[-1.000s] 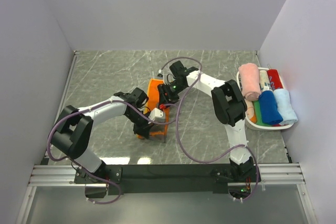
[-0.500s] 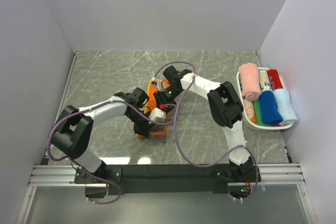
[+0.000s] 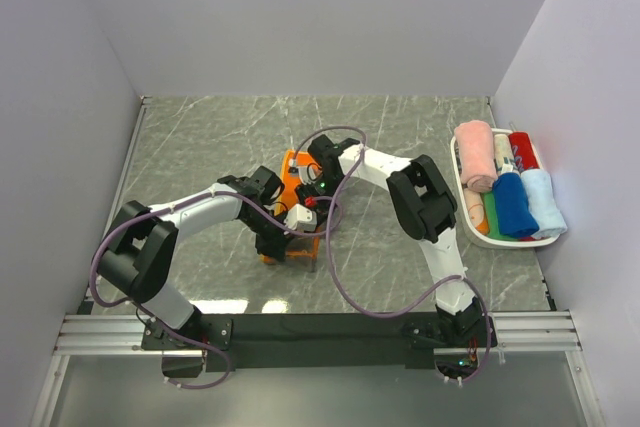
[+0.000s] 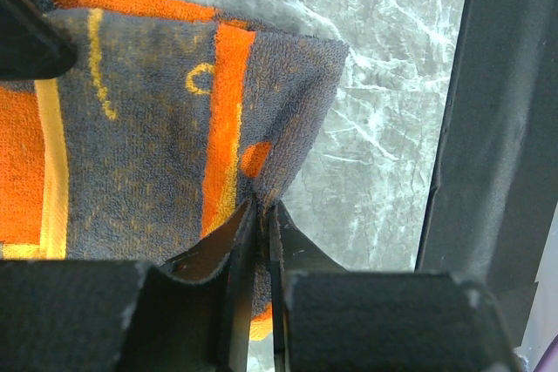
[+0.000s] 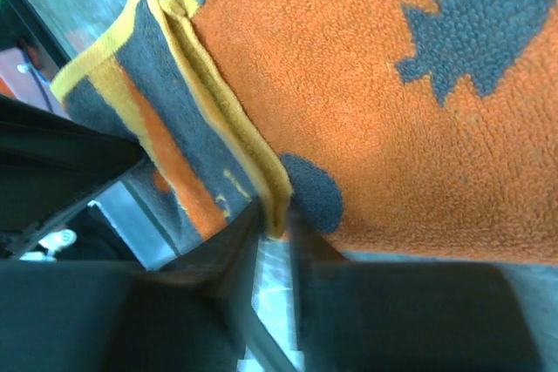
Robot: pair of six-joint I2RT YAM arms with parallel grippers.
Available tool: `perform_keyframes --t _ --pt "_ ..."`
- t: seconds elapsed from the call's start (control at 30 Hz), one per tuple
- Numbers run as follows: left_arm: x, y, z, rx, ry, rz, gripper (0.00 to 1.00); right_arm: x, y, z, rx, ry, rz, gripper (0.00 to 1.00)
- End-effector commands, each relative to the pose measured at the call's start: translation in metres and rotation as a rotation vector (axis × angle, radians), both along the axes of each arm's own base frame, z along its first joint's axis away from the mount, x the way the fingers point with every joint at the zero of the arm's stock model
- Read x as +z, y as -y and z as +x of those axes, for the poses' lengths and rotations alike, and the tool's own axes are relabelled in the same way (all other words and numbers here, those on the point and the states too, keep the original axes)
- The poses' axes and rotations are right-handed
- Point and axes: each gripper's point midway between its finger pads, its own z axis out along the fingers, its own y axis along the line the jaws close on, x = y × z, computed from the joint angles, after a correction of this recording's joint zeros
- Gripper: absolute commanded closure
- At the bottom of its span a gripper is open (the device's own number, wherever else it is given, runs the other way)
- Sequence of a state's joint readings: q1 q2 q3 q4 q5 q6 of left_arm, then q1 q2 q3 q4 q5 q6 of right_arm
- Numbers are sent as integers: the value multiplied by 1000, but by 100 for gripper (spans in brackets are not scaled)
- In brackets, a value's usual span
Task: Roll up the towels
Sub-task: Roll the towel
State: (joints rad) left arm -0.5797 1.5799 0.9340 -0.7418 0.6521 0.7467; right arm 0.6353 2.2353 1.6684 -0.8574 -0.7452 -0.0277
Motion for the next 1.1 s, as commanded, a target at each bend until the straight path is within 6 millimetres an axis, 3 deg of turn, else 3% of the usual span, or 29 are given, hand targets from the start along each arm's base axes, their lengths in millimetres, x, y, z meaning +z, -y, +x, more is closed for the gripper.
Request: perform_keyframes --t 0.0,0.13,0.17,0.27,0.4,0.53,0.57,0.63,0.7,0.9,1.07 --pt "2 4 4 -2 19 -11 86 12 -2 -6 14 0 29 83" --pt "5 5 6 9 26 -22 88 34 -6 -9 16 -3 81 100" --pt "6 7 7 10 31 -28 89 42 -6 -10 12 7 91 100" --pt "8 8 7 16 28 -33 90 40 1 -12 6 30 74 100" --pt "8 8 6 16 25 -33 90 12 22 -16 -13 18 -9 100" --pt "14 10 5 11 23 -47 91 -4 24 -10 -24 37 -42 100" --pt "17 11 5 10 25 -56 91 -11 24 -10 -23 27 -55 96" --pt "24 15 5 5 22 -77 91 -13 21 -2 -27 39 -69 81" --pt "27 17 5 -6 18 -85 91 -11 18 6 -32 44 -66 73" --pt "22 13 -1 -27 -3 -69 91 21 9 24 -64 116 8 66" --pt "23 12 -2 -39 -16 -69 91 35 10 27 -67 120 8 64"
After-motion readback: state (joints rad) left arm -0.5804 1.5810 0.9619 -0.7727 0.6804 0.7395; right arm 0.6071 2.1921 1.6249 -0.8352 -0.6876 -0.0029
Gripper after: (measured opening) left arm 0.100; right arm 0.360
